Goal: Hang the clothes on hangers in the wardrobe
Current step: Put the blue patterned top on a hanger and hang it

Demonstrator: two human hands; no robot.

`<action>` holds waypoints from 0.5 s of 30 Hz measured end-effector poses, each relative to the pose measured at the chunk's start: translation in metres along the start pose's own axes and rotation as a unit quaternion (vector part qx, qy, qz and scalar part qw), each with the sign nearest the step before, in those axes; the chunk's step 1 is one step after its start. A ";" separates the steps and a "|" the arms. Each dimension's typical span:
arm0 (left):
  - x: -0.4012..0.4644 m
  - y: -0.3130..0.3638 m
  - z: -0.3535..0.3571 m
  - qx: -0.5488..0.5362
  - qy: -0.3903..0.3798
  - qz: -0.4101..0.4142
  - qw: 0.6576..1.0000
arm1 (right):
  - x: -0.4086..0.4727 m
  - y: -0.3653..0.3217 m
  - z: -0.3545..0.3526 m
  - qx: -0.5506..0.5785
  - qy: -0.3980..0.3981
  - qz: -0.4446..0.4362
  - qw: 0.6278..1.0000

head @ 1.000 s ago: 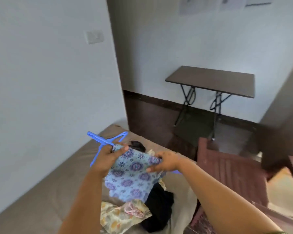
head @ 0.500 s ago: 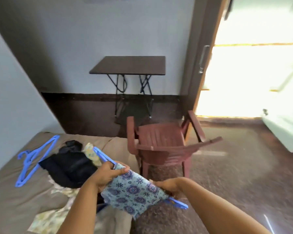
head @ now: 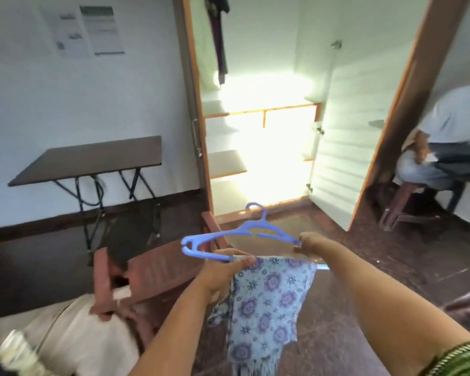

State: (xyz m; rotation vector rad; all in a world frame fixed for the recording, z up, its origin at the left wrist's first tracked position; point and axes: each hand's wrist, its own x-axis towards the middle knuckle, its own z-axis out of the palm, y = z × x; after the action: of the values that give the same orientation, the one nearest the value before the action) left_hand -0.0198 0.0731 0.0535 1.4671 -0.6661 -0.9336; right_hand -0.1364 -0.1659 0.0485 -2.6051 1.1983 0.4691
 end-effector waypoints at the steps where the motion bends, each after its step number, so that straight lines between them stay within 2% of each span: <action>1: 0.014 0.005 0.014 0.007 -0.010 0.003 1.000 | 0.010 0.016 -0.013 0.002 0.005 0.013 1.000; 5: 0.080 0.026 0.053 0.044 0.011 0.061 0.997 | 0.051 0.059 -0.070 0.033 0.087 0.042 0.995; 8: 0.142 0.058 0.062 -0.004 0.035 0.073 0.997 | 0.096 0.069 -0.121 -0.001 0.153 0.046 0.987; 11: 0.218 0.104 0.057 0.011 0.045 0.130 0.990 | 0.148 0.067 -0.191 -0.046 0.193 0.031 0.980; 15: 0.320 0.176 0.041 0.037 0.060 0.206 0.976 | 0.229 0.052 -0.302 -0.031 0.256 0.013 0.966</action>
State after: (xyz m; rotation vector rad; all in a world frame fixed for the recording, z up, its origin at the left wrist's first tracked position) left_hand 0.1294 -0.2398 0.1758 1.3674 -0.8808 -0.4999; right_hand 0.0214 -0.4600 0.2356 -2.8644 1.3766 -0.1863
